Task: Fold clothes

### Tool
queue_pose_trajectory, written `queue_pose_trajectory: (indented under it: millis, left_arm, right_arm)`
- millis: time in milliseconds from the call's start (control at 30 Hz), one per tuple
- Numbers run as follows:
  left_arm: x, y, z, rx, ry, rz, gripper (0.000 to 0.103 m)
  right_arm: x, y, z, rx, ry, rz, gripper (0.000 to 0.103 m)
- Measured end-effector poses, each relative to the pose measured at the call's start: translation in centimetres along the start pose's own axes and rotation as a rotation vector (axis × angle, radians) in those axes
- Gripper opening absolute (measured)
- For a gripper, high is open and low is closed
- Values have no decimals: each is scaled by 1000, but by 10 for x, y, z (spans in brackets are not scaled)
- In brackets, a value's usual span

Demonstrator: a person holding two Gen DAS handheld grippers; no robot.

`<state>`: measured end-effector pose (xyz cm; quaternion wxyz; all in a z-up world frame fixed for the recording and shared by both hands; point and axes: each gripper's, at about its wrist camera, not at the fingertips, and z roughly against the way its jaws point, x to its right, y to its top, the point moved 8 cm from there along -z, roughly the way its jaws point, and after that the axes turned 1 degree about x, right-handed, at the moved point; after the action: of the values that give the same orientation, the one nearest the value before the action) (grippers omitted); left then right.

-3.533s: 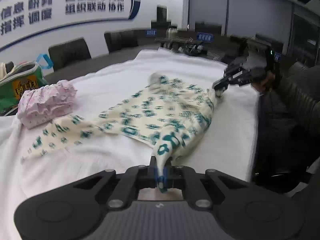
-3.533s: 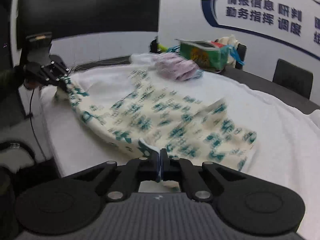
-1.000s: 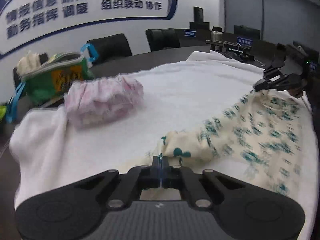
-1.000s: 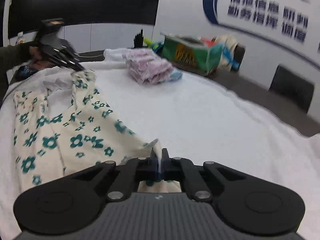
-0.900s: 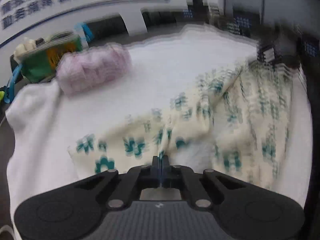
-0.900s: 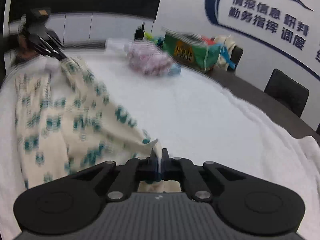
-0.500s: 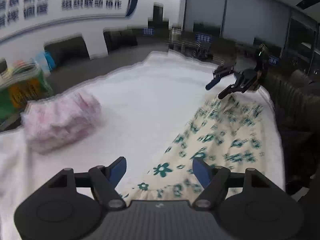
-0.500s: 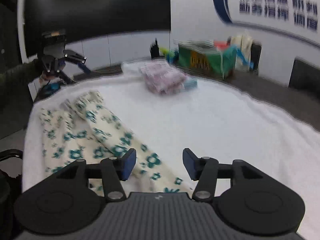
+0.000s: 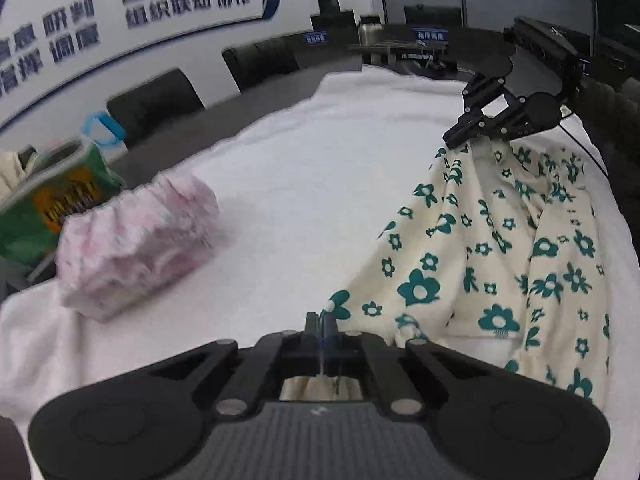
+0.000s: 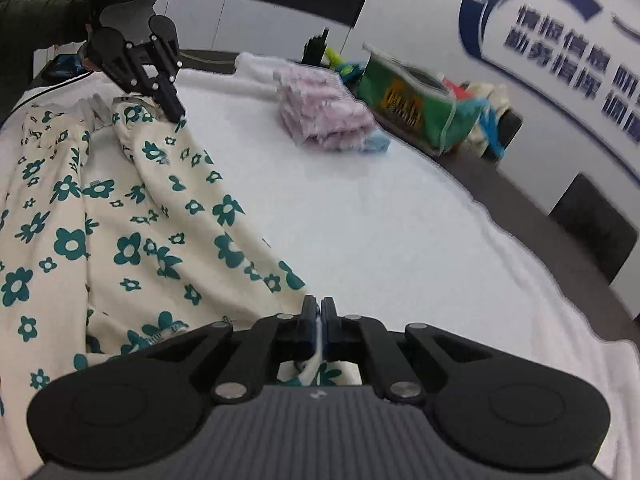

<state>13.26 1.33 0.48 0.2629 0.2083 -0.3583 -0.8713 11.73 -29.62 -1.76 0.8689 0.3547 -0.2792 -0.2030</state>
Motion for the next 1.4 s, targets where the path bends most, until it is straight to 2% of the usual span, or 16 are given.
queue_pose_trajectory:
  millis: [167, 333, 433, 633, 733, 767, 800, 833, 867, 967, 1000, 1033, 1067, 1200, 1267, 1400]
  left_arm:
    - [6, 11, 23, 61, 45, -26, 0]
    - [58, 3, 54, 113, 238, -234, 0]
    - [104, -20, 63, 137, 321, -325, 0]
    - [147, -53, 66, 98, 156, -318, 5]
    - [108, -26, 69, 123, 75, -180, 12]
    - [93, -16, 67, 146, 47, -144, 20]
    - [78, -6, 64, 161, 19, -107, 47]
    - [61, 0, 54, 142, 3, -70, 60]
    - [48, 2, 42, 113, 5, -45, 62]
    - [27, -7, 4, 6, -3, -35, 53]
    - [27, -13, -2, -15, -27, -32, 48]
    - [26, -18, -7, -36, -51, -28, 38]
    - [26, -23, -12, -55, -77, -21, 1]
    - [20, -24, -9, 7, -27, 21, 1]
    - [9, -24, -5, 33, 21, 70, 1]
    - [0, -31, -3, 17, 75, 86, 2]
  right_arm:
    - [-2, 5, 13, 17, -111, 34, 2]
    - [-25, 9, 55, 104, -220, 71, 2]
    - [-61, -4, 69, 55, -210, 153, 2]
    - [-102, -29, 77, -114, -66, 233, 8]
    - [-81, -6, 84, -40, 68, 56, 42]
    - [-75, 1, 79, -22, 108, 11, 41]
    - [-72, 6, 70, -14, 151, -13, 41]
    - [-71, 6, 56, -33, 181, -17, 42]
    - [-70, 6, 41, -60, 206, -17, 41]
    - [-66, -11, 8, -156, 249, -37, 36]
    - [-66, -11, 6, -154, 279, -63, 25]
    - [-65, -10, 6, -152, 298, -70, 13]
    - [-62, -7, 8, -135, 276, -59, 10]
    - [-36, 13, 10, -15, 100, -69, 5]
    - [-34, 6, -8, -66, 11, -4, 8]
    - [-36, -7, -21, -124, 34, 5, 32]
